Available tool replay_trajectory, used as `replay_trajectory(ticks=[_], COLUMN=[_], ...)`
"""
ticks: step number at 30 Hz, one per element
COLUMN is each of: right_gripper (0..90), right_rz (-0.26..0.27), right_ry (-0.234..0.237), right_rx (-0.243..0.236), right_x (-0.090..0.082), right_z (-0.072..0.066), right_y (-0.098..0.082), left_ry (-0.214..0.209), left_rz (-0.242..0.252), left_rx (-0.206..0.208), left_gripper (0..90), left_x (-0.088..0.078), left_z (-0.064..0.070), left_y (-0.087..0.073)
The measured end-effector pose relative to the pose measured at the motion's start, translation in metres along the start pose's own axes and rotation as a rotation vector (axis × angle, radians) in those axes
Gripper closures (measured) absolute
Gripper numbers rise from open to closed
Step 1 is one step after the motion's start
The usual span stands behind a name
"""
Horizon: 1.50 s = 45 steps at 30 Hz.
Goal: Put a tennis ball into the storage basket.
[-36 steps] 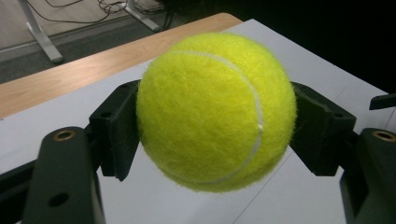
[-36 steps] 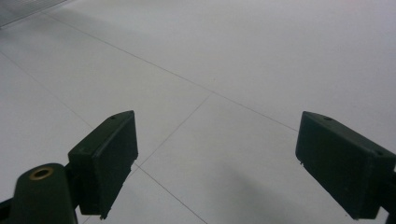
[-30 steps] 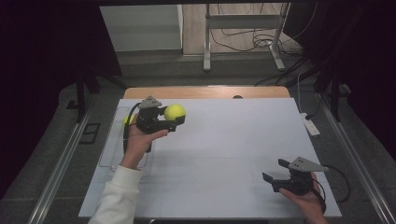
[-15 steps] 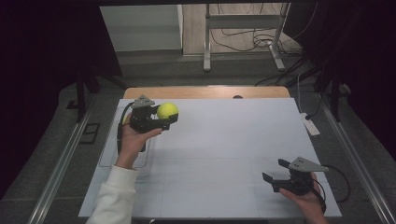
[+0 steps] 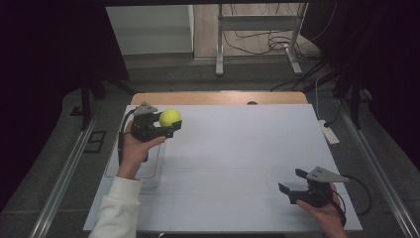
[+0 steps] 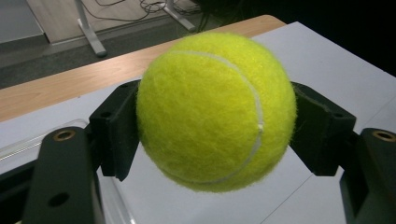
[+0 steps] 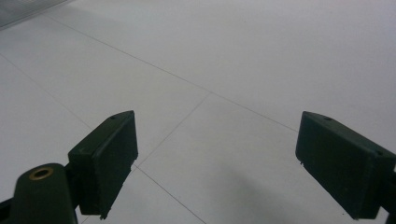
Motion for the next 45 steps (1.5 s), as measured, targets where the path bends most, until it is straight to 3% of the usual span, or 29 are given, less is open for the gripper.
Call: replay_trajectory(ticks=[19, 45], right_gripper=[13.5, 13.4], right_rz=[-0.006, -0.01], right_ry=[-0.002, -0.001], right_rx=[-0.005, -0.011], right_x=[0.001, 0.003], right_z=[0.0, -0.001], right_y=[-0.001, -0.001], left_ry=[0.097, 0.166], left_rz=[-0.032, -0.087], left_rx=[-0.064, -0.097], left_gripper=[26.7, 26.7], left_x=[-0.008, -0.023], left_z=[-0.04, -0.063], left_y=[-0.017, -0.042])
Point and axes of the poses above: each handheld gripper's, and its own axes: x roughly forward along the jaws, y roughly out of its top, z roughly to its right, the point moved 7 cm from there along x, roughly forward along the jaws, and after that the axes turned 5 degrees about x, right-handed, at the moved point
